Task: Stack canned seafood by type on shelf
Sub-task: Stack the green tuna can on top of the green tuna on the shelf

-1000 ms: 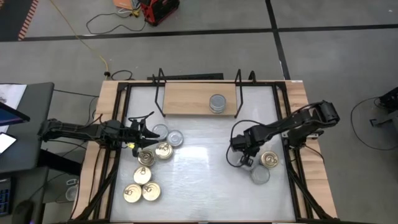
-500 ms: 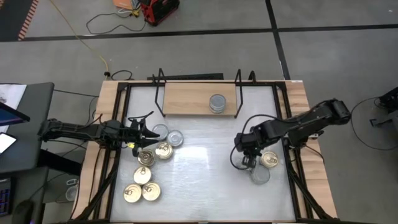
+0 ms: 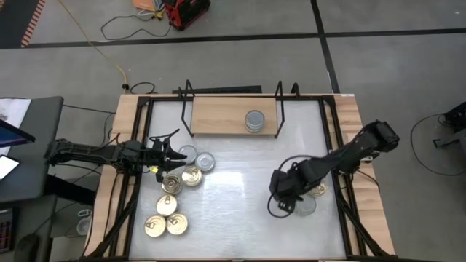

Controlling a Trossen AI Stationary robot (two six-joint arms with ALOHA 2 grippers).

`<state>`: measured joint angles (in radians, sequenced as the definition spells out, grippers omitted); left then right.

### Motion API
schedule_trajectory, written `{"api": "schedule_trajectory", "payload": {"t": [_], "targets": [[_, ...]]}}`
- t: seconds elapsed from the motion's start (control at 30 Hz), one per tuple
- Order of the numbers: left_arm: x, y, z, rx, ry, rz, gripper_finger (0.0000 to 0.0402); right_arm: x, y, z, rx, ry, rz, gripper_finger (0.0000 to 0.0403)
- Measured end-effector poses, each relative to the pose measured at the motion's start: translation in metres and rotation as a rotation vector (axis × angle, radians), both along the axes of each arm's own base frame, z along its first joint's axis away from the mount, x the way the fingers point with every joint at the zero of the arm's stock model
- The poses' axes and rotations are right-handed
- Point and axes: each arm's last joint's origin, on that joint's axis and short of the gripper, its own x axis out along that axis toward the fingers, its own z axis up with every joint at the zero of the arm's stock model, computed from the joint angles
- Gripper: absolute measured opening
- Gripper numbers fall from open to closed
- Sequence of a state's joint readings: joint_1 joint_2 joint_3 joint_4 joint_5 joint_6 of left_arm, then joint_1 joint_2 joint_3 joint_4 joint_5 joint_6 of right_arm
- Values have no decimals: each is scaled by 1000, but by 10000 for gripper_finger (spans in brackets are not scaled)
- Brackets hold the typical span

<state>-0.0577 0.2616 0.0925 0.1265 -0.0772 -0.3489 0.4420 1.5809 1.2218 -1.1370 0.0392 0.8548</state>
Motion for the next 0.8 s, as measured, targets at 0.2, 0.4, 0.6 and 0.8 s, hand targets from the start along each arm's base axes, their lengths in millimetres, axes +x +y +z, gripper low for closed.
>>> {"api": "schedule_trajectory", "payload": {"t": [0.2, 0.4, 0.6, 0.8], "targets": [[0, 0, 0, -1, 1, -6, 126, 4, 12, -17, -67, 104, 2, 310], [0, -1, 0, -6, 3, -47, 126, 7, 14, -30, -83, 140, 4, 306], [0, -2, 0, -6, 3, -73, 126, 6, 13, -46, -90, 154, 23, 264], [0, -2, 0, -7, 1, -79, 126, 6, 12, -45, -93, 153, 68, 176]]}}
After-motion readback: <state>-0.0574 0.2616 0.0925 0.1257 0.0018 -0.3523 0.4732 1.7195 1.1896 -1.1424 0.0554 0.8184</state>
